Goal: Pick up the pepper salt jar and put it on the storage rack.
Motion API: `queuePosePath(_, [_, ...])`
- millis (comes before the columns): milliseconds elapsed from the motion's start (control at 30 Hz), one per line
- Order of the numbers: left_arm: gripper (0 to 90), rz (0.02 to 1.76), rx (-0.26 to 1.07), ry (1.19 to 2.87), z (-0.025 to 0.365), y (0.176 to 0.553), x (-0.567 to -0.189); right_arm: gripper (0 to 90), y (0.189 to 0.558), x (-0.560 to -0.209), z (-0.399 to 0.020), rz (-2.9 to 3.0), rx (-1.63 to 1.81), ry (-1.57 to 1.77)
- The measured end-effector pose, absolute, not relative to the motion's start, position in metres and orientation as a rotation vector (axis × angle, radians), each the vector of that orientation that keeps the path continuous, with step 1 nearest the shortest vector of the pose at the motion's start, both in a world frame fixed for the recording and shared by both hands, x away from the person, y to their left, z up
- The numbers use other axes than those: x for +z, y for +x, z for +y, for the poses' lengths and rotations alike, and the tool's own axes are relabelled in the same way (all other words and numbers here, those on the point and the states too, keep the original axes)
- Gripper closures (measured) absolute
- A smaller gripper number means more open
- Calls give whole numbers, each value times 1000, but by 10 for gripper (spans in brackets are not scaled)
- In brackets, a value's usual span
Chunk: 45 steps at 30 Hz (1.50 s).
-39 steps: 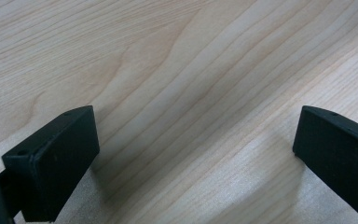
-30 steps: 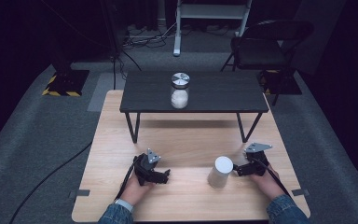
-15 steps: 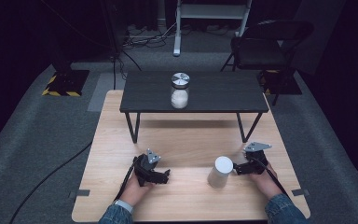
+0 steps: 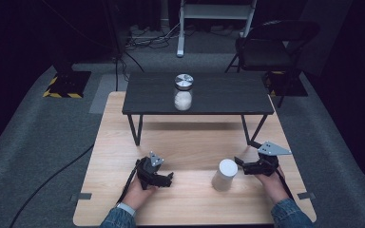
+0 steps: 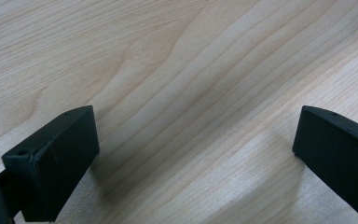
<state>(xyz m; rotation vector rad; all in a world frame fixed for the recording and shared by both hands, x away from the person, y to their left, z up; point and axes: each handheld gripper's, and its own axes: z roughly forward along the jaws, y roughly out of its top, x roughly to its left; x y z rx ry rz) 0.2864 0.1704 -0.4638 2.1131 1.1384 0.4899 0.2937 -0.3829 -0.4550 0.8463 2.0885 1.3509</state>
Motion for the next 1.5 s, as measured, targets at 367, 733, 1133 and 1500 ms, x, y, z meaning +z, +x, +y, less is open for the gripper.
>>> queuePosePath(367, [1,1147,492,2112,169,287,-463,22,275,-455,-393,1936,1470,780])
queuePosePath(733, [1,1147,492,2112,169,287,-463,22,277,-453,-391,1956,1566,751])
queuePosePath(1133, [1,1146,492,2112,169,287,-463,24,274,-450,-372,2015,1647,651])
queuePosePath(1500, [1,1147,492,2112,169,287,-463,27,268,-448,-353,2094,1686,558])
